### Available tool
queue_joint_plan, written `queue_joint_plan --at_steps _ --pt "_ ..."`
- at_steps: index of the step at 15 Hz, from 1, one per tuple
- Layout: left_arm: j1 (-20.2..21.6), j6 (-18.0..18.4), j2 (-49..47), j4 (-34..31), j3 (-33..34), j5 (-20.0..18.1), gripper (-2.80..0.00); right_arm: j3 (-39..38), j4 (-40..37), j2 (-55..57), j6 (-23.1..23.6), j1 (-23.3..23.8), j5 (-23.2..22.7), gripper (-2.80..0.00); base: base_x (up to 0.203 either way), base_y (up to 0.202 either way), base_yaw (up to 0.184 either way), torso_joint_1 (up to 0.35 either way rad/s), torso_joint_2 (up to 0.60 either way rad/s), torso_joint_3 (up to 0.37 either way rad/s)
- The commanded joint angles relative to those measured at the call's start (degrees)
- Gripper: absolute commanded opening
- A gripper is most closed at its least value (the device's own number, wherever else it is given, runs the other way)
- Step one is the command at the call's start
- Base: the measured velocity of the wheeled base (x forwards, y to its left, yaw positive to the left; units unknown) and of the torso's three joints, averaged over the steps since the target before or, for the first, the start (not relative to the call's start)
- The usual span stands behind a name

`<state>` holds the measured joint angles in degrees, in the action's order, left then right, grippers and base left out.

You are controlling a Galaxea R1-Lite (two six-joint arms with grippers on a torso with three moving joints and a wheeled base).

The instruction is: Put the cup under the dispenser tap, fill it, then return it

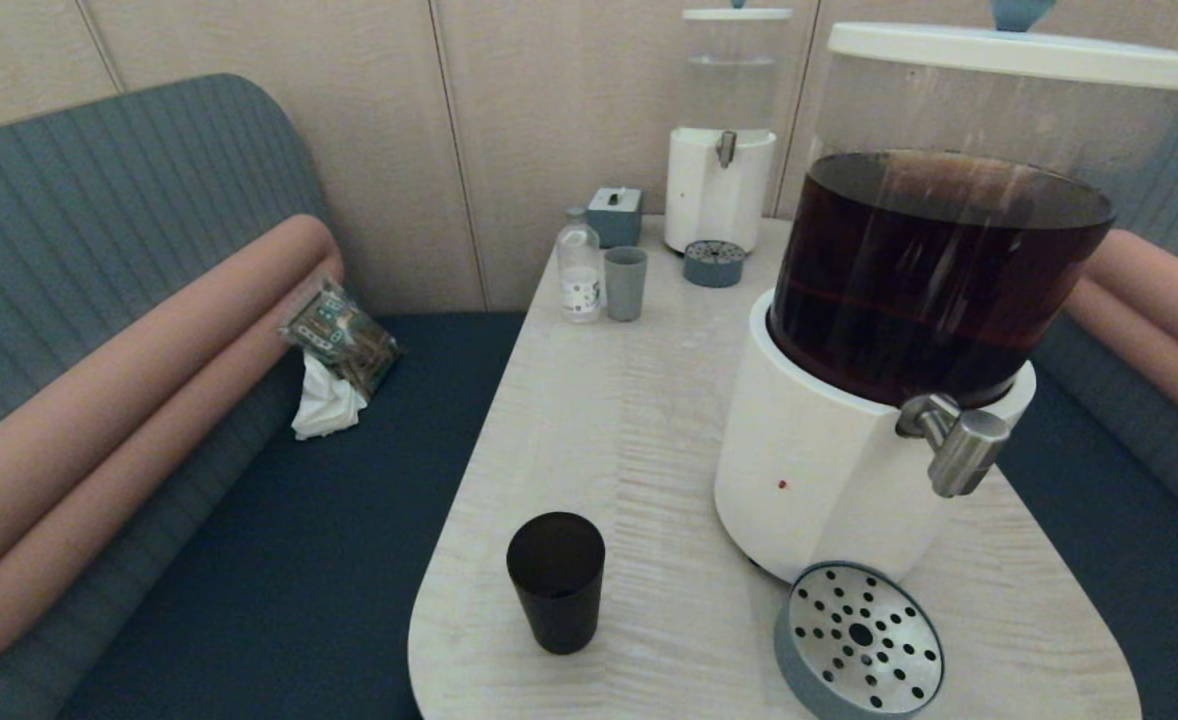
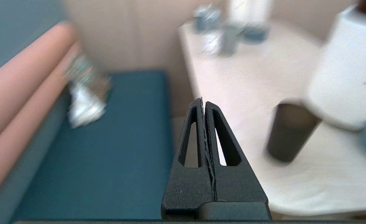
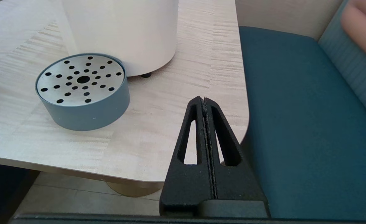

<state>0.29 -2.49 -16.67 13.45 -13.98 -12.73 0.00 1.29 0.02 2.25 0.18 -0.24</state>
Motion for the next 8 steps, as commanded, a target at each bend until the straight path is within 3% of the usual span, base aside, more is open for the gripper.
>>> queue_joint_plan --at_steps 1,4,8 --pt "0.0 -0.6 -6.3 4.0 1.0 -3.0 -2.8 -0.5 0.0 0.1 0.0 0.0 0.0 -2.8 0.0 0.0 0.0 0.0 0.0 0.0" --pt "0.1 -1.4 -9.3 7.0 1.6 -8.5 -2.8 -0.5 0.0 0.0 0.0 0.0 0.0 -2.8 0.0 0.0 0.0 0.0 0.0 0.0" --pt "0.0 -1.1 -13.2 9.4 1.7 -10.3 -2.8 -0.5 0.0 0.1 0.0 0.0 0.0 -2.8 0.0 0.0 0.0 0.0 0.0 0.0"
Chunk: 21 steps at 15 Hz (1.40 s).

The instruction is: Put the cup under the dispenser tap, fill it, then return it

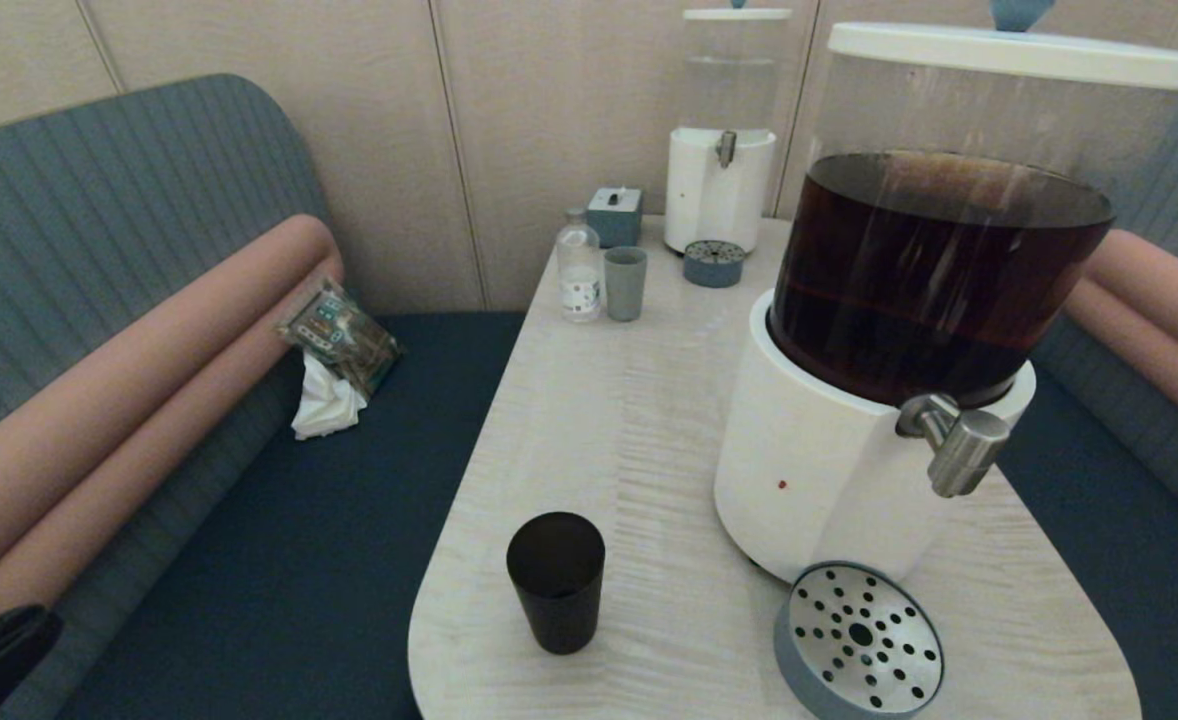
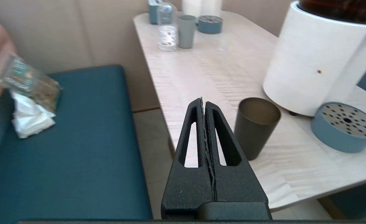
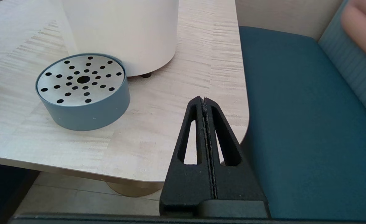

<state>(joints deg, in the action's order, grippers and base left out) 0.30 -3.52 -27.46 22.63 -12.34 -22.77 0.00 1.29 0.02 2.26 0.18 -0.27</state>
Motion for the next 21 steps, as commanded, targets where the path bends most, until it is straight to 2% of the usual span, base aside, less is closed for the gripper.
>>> queue_joint_plan --at_steps 1,3,6,7,11,15,17,18,19,21 --pt "0.0 0.0 -4.2 0.8 0.3 -2.0 -2.8 -0.5 0.0 0.1 0.0 0.0 0.0 -2.8 0.0 0.0 0.0 0.0 0.0 0.0" --pt "0.0 0.2 -9.4 5.2 1.8 -5.3 -2.8 -0.5 0.0 0.1 0.0 0.0 0.0 -2.8 0.0 0.0 0.0 0.0 0.0 0.0" --pt "0.2 0.4 -20.3 18.8 5.4 -9.6 -2.8 -0.5 0.0 0.1 0.0 0.0 0.0 -2.8 0.0 0.0 0.0 0.0 0.0 0.0" --pt "0.3 0.5 -24.3 23.0 6.5 -10.5 0.0 -0.5 0.0 0.1 0.0 0.0 0.0 -2.8 0.0 0.0 0.0 0.0 0.0 0.0" --pt "0.2 1.6 -37.5 35.0 9.5 -14.1 0.0 -0.5 0.0 0.1 0.0 0.0 0.0 -2.8 0.0 0.0 0.0 0.0 0.0 0.0" --pt "0.2 2.2 -51.2 52.4 14.1 -25.0 0.0 -0.5 0.0 0.1 0.0 0.0 0.0 -2.8 0.0 0.0 0.0 0.0 0.0 0.0" --pt "0.2 5.5 -56.4 55.4 14.5 -27.3 0.0 -0.5 0.0 0.1 0.0 0.0 0.0 -2.8 0.0 0.0 0.0 0.0 0.0 0.0" --pt "0.2 9.2 -59.1 56.5 14.6 -27.6 0.0 -0.5 0.0 0.1 0.0 0.0 0.0 -2.8 0.0 0.0 0.0 0.0 0.0 0.0" --pt "0.3 14.4 -61.0 57.0 14.6 -27.6 0.0 -0.5 0.0 0.1 0.0 0.0 0.0 -2.8 0.0 0.0 0.0 0.0 0.0 0.0" --pt "0.2 16.2 -62.1 56.8 14.6 -27.7 0.0 -0.5 0.0 0.1 0.0 0.0 0.0 -2.8 0.0 0.0 0.0 0.0 0.0 0.0"
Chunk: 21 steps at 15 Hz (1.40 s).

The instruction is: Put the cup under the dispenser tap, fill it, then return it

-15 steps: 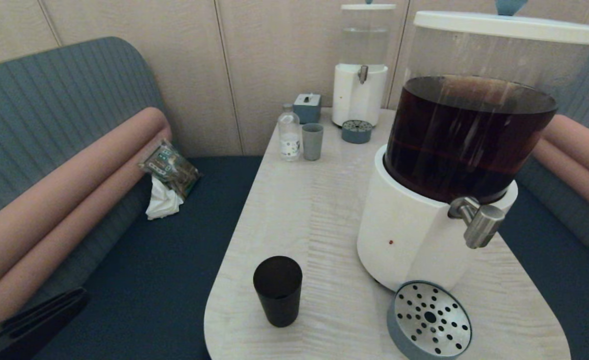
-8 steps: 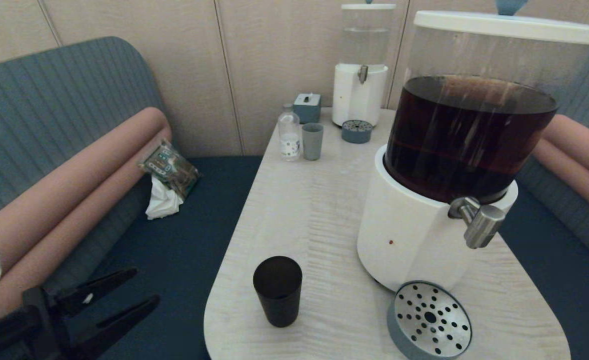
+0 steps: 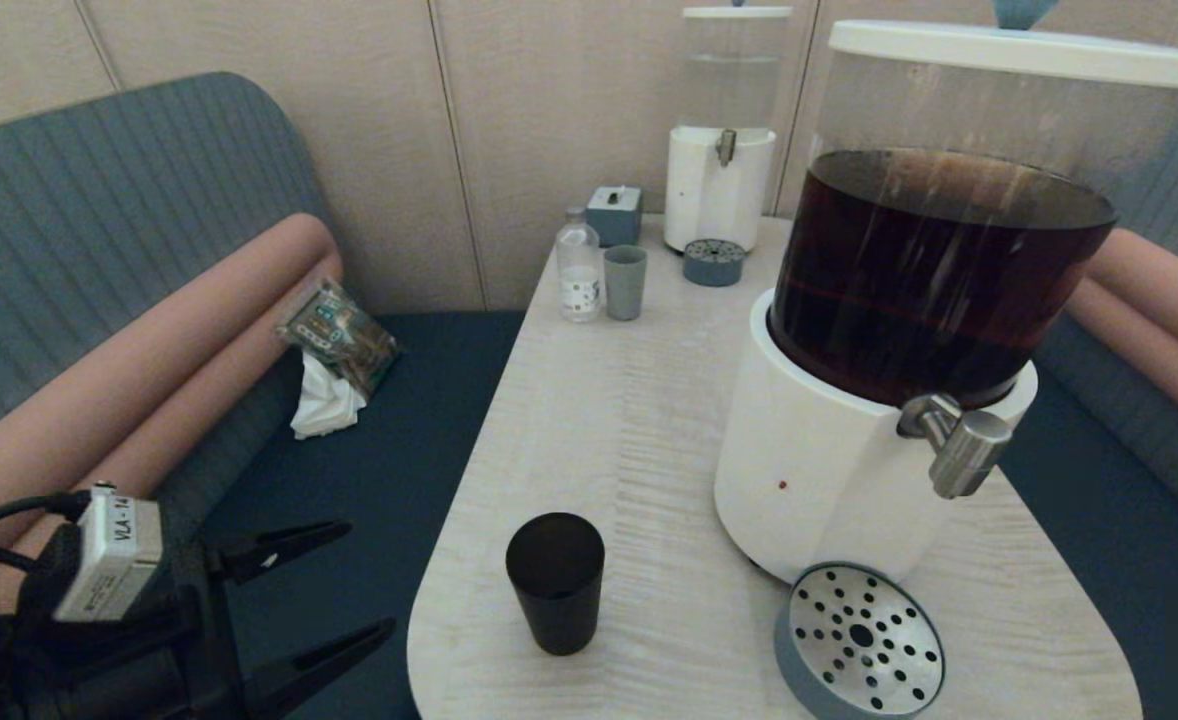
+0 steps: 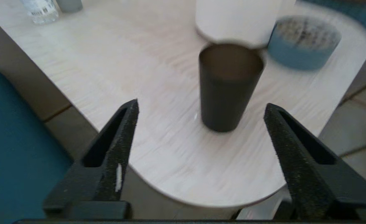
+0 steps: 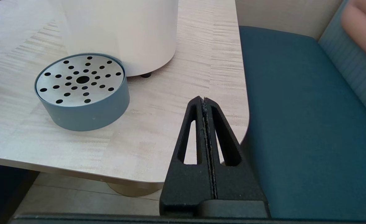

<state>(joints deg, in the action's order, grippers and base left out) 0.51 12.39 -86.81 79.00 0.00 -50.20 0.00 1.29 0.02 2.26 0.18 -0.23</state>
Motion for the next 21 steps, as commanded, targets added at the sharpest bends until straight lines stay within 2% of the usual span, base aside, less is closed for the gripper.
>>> queue_joint_plan --at_steps 1,4,6,9,13,15,18,21 --pt "0.0 0.3 -3.5 0.1 2.3 -0.2 0.0 -0.5 0.0 0.1 0.0 0.0 0.0 -2.8 0.0 0.0 0.0 0.0 0.0 0.0" --pt "-0.1 -0.2 -7.4 -1.0 2.3 -1.5 0.0 -0.5 0.0 0.1 0.0 0.0 0.0 -2.8 0.0 0.0 0.0 0.0 0.0 0.0" --pt "-0.1 0.1 -9.7 -0.8 2.2 -3.8 0.0 -0.5 0.0 0.1 0.0 0.0 0.0 -2.8 0.0 0.0 0.0 0.0 0.0 0.0" --pt "-0.1 0.5 -12.4 -0.4 1.1 -4.4 0.0 -0.5 0.0 0.1 0.0 0.0 0.0 -2.8 0.0 0.0 0.0 0.0 0.0 0.0" --pt "-0.8 0.4 -13.6 2.8 0.1 -6.2 0.0 -0.5 0.0 0.1 0.0 0.0 0.0 -2.8 0.0 0.0 0.0 0.0 0.0 0.0" --pt "-0.8 0.5 -13.4 2.9 -1.8 -6.4 0.0 -0.5 0.0 0.1 0.0 0.0 0.0 -2.8 0.0 0.0 0.0 0.0 0.0 0.0" --pt "-1.0 0.9 -13.7 3.0 -2.5 -8.5 0.0 -0.5 0.0 0.0 0.0 0.0 0.0 -2.8 0.0 0.0 0.0 0.0 0.0 0.0" --pt "-2.8 0.9 -15.7 3.0 -3.8 -8.9 0.0 -0.5 0.0 0.1 0.0 0.0 0.0 -2.8 0.0 0.0 0.0 0.0 0.0 0.0"
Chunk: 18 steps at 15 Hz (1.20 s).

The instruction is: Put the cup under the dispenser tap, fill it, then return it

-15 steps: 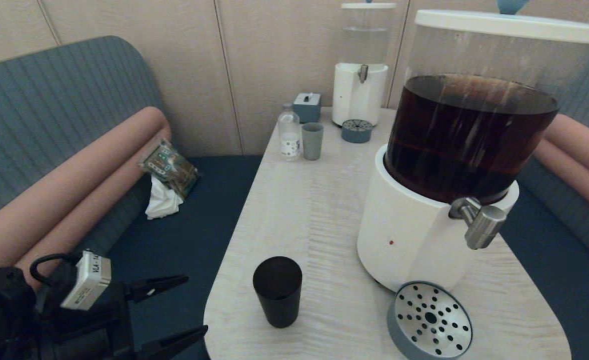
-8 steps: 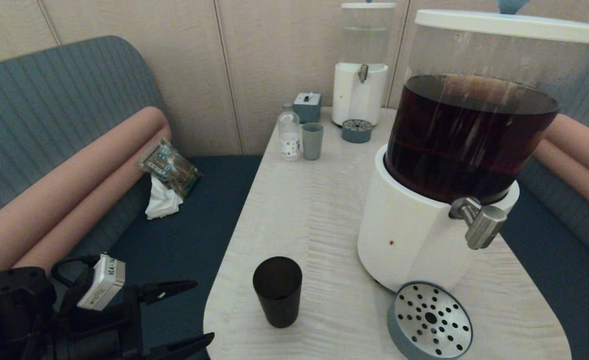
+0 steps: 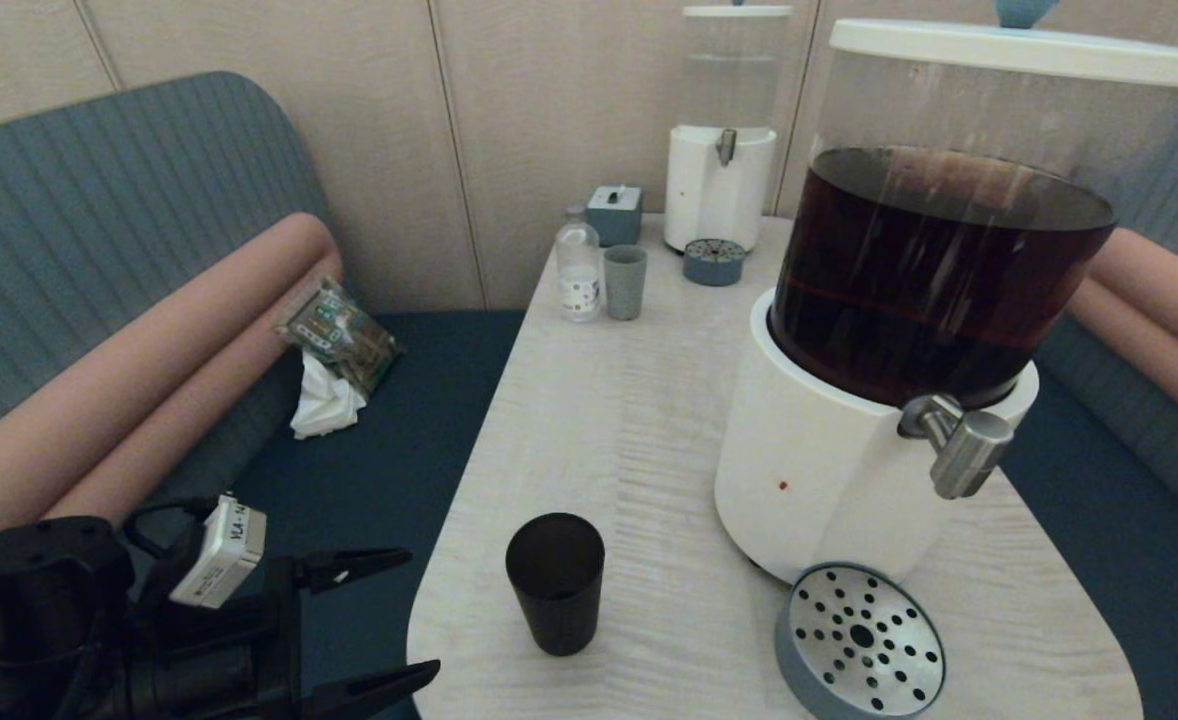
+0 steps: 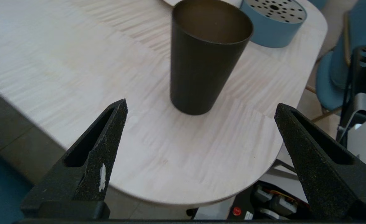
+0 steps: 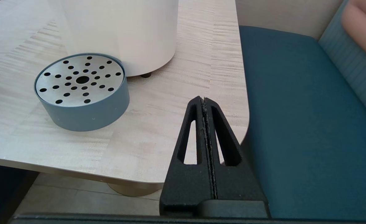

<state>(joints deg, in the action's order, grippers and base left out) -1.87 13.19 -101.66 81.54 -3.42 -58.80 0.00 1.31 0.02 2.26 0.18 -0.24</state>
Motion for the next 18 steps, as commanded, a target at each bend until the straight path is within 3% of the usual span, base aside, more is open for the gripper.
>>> queue_joint_plan --at_steps 1,18 --pt "-1.3 0.1 -2.1 0.5 -1.7 -0.4 0.0 -0.5 0.0 0.1 0.0 0.0 0.0 -2.8 0.0 0.0 0.0 0.0 0.0 0.0" --pt "-9.9 -0.3 -16.6 2.4 -14.9 2.3 0.0 -0.5 0.0 0.1 0.0 0.0 0.0 -2.8 0.0 0.0 0.0 0.0 0.0 0.0"
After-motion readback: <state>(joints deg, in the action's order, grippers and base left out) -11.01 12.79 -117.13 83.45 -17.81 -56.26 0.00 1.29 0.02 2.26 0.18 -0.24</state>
